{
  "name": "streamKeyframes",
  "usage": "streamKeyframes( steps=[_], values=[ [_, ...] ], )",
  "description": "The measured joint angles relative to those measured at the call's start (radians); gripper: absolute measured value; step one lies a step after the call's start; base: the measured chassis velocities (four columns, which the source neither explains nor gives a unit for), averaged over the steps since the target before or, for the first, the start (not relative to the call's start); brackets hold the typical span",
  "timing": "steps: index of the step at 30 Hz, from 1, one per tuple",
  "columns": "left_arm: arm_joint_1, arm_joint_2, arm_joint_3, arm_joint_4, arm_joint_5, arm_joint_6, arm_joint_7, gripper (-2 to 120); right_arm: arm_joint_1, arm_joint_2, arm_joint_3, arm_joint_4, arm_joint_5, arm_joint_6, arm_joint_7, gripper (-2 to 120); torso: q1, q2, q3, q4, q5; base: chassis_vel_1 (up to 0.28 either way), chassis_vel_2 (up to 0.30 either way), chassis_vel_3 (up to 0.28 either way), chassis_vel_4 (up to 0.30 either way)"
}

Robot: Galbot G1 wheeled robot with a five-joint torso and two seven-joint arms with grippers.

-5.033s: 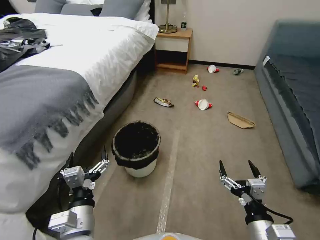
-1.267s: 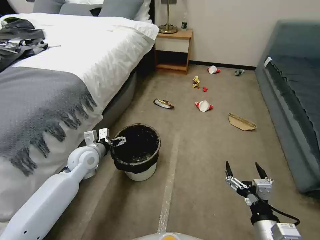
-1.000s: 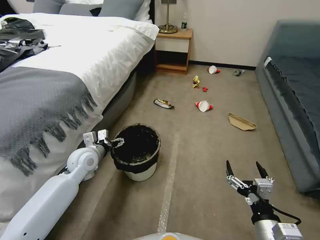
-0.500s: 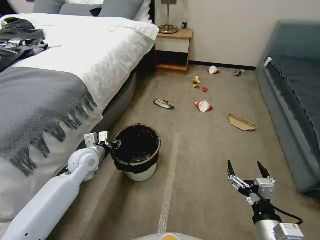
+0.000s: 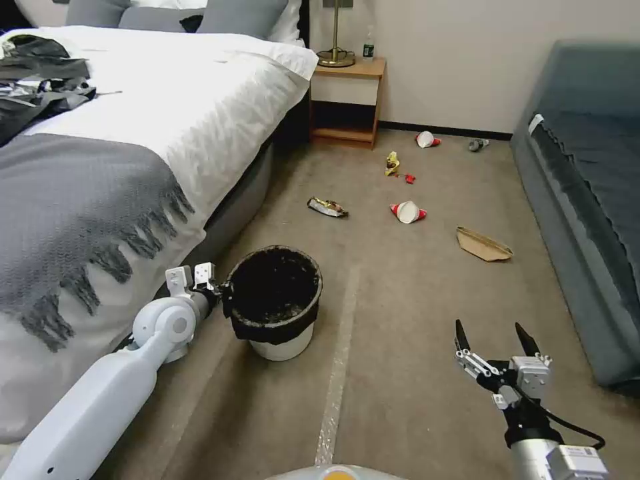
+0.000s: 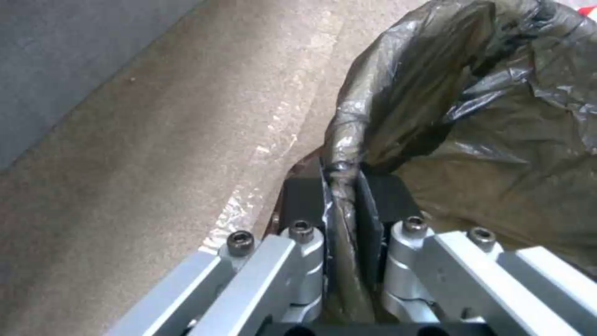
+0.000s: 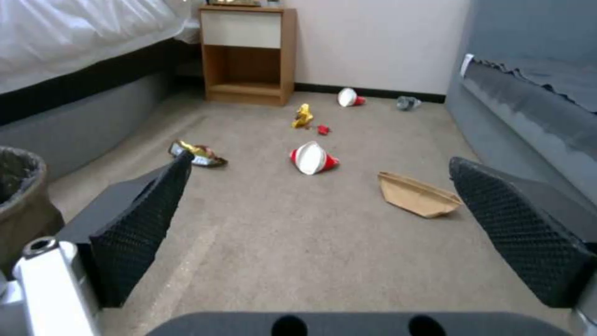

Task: Pick up the trash can from the floor.

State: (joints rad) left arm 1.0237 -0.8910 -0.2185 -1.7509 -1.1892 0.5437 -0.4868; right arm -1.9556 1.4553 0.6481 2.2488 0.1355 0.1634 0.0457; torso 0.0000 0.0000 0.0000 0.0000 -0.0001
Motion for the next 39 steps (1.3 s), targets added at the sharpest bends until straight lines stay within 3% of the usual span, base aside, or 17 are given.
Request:
streamKeyframes(
  steps=[7, 21, 39],
  values=[
    [-0.031, 0.005, -0.002, -0.021, -0.028, 0.002, -0.003, 0, 0.002, -0.002, 0.001, -0.001, 0.0, 0.0, 0.0, 100, 0.0, 0.0, 0.0, -0.0001, 0.0001, 0.0, 0.0, 0.0, 0.0],
    [-0.064, 0.04, -0.037, -0.178, -0.093, 0.022, -0.012, 0, 0.006, -0.002, 0.001, -0.005, -0.003, -0.001, 0.0, 100, 0.0, 0.0, 0.0, -0.0001, 0.0, 0.0, 0.0, 0.0, 0.0],
    [0.055, 0.123, -0.214, -0.452, -0.141, 0.015, 0.029, 0, 0.012, -0.008, -0.003, -0.004, -0.001, -0.005, 0.001, 100, 0.0, 0.0, 0.0, -0.0001, 0.0003, 0.0, 0.0, 0.0, 0.0]
  ],
)
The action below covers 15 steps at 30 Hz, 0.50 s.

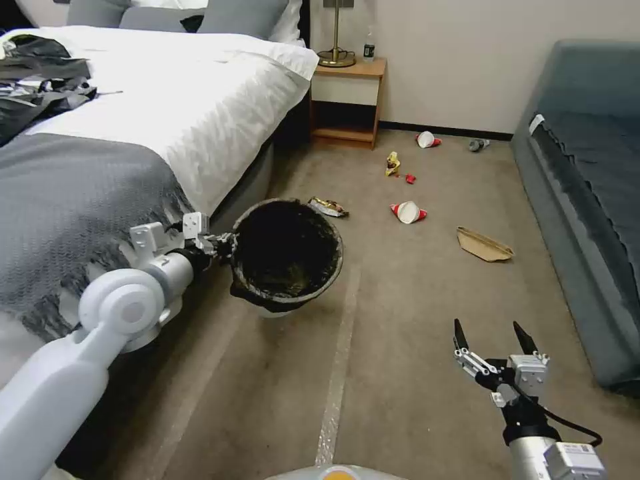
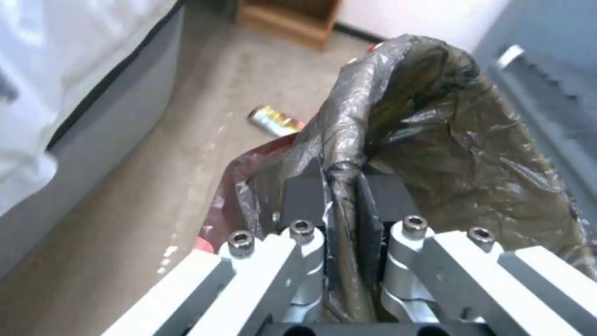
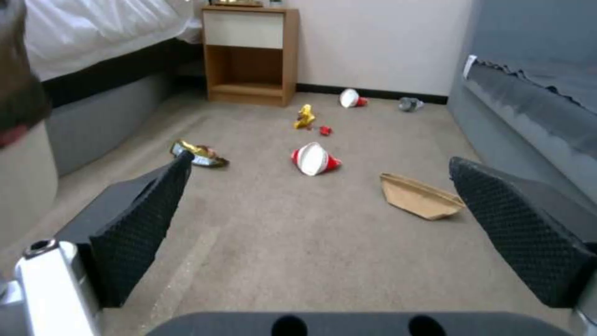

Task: Pick up the trash can from the floor.

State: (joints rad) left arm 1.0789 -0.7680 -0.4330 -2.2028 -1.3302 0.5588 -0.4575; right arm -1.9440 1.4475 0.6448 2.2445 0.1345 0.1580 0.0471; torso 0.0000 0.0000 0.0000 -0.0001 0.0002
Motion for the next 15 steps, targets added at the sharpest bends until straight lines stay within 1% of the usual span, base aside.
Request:
streamKeyframes(
  steps=[4, 5, 8, 15],
  values=[
    [0.025, -0.003, -0.017, -0.051, 0.007, -0.009, 0.0, 0, -0.004, -0.008, 0.005, 0.011, 0.007, 0.0, 0.001, 100, 0.0, 0.0, 0.0, -0.0001, -0.0001, 0.0, 0.0, 0.0, 0.0],
    [0.025, -0.003, -0.017, -0.051, 0.007, -0.009, 0.0, 0, -0.004, -0.008, 0.005, 0.011, 0.007, 0.0, 0.001, 100, 0.0, 0.0, 0.0, -0.0001, -0.0001, 0.0, 0.0, 0.0, 0.0],
    [0.064, -0.018, -0.029, -0.088, 0.038, -0.022, 0.0, 0, -0.006, -0.014, 0.011, 0.016, 0.013, 0.0, 0.001, 100, 0.0, 0.0, 0.0, 0.0001, -0.0002, 0.0, 0.0, 0.0, 0.0],
    [0.114, -0.024, -0.036, -0.124, 0.048, -0.028, 0.009, 0, -0.007, -0.022, 0.014, 0.02, 0.019, 0.0, 0.001, 100, 0.0, 0.0, 0.0, 0.0002, -0.0002, 0.0, 0.0, 0.0, 0.0]
  ],
)
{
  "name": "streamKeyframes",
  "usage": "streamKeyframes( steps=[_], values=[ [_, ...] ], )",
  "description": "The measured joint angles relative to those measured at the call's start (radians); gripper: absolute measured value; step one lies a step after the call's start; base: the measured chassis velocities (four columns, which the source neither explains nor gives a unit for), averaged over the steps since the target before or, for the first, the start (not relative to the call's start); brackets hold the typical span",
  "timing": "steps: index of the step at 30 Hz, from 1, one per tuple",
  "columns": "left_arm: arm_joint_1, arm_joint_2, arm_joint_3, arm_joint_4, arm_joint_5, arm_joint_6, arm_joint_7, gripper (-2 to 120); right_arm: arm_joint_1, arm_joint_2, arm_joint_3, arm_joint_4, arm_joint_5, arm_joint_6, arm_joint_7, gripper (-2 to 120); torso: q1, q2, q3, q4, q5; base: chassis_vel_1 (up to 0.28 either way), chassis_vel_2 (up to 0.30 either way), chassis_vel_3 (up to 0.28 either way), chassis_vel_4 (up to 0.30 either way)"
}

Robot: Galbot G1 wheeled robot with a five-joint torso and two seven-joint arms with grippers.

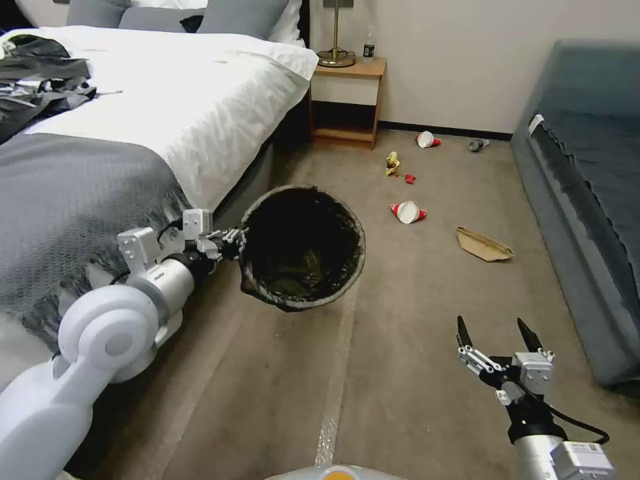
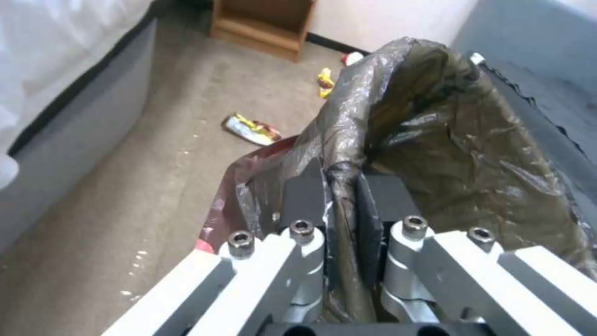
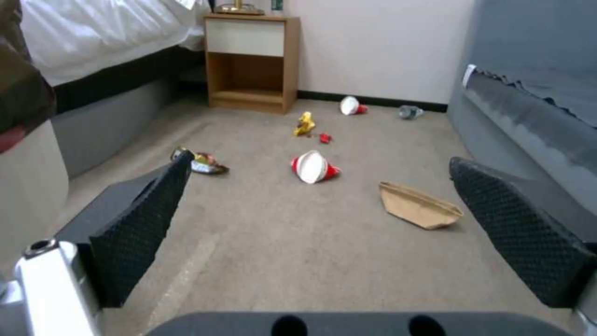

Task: Pick up the trash can from the floor.

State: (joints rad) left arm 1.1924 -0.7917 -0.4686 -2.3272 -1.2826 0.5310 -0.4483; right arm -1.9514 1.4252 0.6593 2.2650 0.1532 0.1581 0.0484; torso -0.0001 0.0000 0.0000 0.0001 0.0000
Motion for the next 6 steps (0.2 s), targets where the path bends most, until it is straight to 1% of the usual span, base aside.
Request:
streamKeyframes(
  steps=[6],
  values=[
    [0.022, 0.006, -0.003, -0.016, -0.001, -0.002, 0.007, 0, 0.002, -0.003, -0.002, 0.0, 0.002, 0.0, 0.0, 100, 0.0, 0.0, 0.0, -0.0001, 0.0, 0.0, 0.0, 0.0, 0.0]
  ],
)
